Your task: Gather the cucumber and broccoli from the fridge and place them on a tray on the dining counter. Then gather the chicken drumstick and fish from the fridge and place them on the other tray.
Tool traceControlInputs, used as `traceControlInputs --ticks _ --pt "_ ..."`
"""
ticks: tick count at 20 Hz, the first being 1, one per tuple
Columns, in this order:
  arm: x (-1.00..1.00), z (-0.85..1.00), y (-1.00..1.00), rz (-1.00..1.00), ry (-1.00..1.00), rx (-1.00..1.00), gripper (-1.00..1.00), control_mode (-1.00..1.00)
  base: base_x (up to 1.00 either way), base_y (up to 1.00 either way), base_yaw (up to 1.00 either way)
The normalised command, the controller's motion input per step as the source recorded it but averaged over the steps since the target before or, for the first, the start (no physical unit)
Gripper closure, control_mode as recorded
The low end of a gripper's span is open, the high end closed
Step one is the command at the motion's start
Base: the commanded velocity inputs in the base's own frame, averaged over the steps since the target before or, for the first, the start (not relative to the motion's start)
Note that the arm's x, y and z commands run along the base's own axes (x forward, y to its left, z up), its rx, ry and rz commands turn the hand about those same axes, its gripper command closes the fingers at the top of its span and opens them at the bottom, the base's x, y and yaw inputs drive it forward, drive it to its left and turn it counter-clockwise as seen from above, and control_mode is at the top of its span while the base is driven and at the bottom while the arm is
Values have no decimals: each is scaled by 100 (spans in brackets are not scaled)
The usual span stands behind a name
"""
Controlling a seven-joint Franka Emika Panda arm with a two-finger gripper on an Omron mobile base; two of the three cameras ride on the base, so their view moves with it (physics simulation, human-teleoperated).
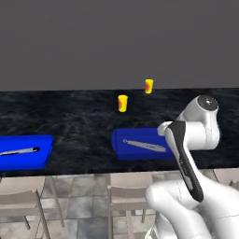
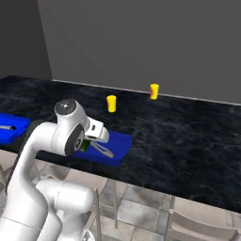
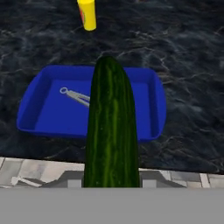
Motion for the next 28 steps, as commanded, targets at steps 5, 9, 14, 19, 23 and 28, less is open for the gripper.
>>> traceControlInputs --ticks 5,9,14,19,23,28 --pt "48 -35 -49 1 3 0 100 -100 0 0 0" --pt "43 -36 -22 0 5 0 100 -100 0 0 0" --pt "40 -33 -9 0 4 0 100 -100 0 0 0" --pt "41 -25 0 0 9 0 100 -100 0 0 0" --pt "33 -27 0 0 7 0 100 -100 0 0 0" --pt "24 -24 0 0 3 0 100 -100 0 0 0"
